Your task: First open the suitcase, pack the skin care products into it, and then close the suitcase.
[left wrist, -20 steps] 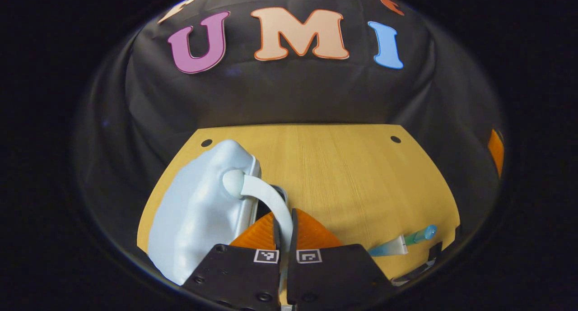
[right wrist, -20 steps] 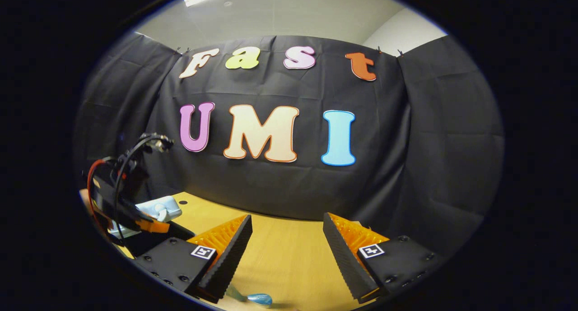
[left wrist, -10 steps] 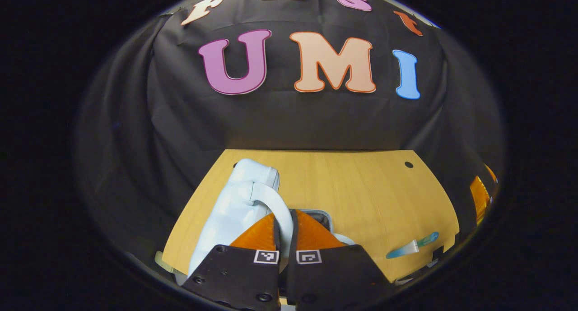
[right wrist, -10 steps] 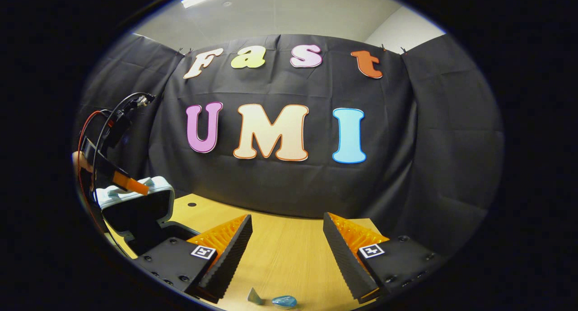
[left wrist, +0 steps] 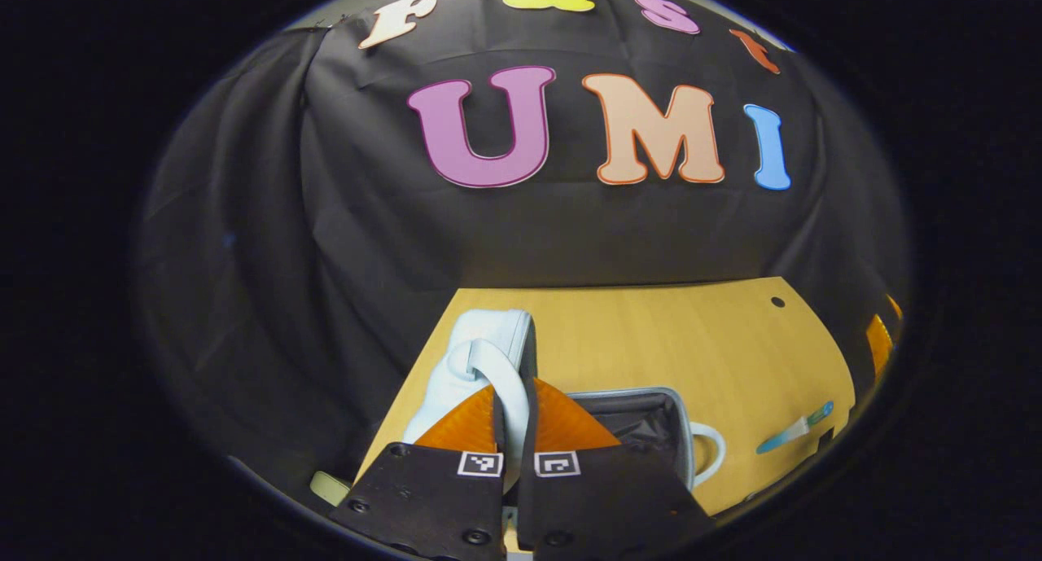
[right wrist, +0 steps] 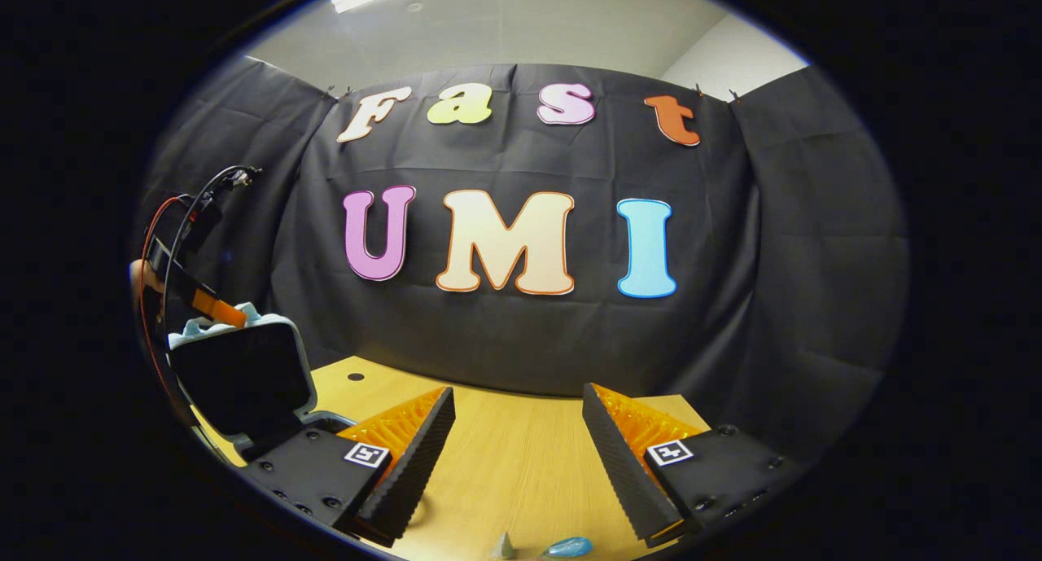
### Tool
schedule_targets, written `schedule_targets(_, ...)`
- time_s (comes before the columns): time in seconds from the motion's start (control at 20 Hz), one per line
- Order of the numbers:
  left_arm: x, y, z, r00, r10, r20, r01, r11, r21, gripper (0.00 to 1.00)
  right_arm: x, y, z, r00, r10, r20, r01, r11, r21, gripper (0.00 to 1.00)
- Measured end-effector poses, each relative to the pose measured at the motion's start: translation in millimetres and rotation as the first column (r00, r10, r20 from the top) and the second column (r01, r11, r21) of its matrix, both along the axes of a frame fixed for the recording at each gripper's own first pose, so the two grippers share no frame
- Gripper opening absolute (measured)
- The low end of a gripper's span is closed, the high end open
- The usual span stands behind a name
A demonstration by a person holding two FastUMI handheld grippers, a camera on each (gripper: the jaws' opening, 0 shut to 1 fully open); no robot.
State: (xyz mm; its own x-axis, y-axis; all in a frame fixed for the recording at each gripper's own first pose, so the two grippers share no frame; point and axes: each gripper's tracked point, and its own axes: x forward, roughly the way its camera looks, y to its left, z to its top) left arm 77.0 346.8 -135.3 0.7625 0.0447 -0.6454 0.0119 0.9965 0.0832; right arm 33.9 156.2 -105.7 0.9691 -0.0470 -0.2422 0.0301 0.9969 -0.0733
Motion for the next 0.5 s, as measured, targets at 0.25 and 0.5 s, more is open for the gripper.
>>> schedule_targets(0.25, 5, 53, -11, 0.999, 0.037, -0.014, -0.037, 0.999, 0.016, 0.00, 2, 23, -3, 1.000, -0.001, -0.009, 0.001, 1.000, -0.019, 0.99)
schedule_targets(0.5, 7, 110, -33, 0.991, 0.131, -0.030, -0.131, 0.991, 0.001, 0.00, 7, 34, 0, 1.000, -0.007, 0.008, 0.007, 1.000, -0.025, 0.99)
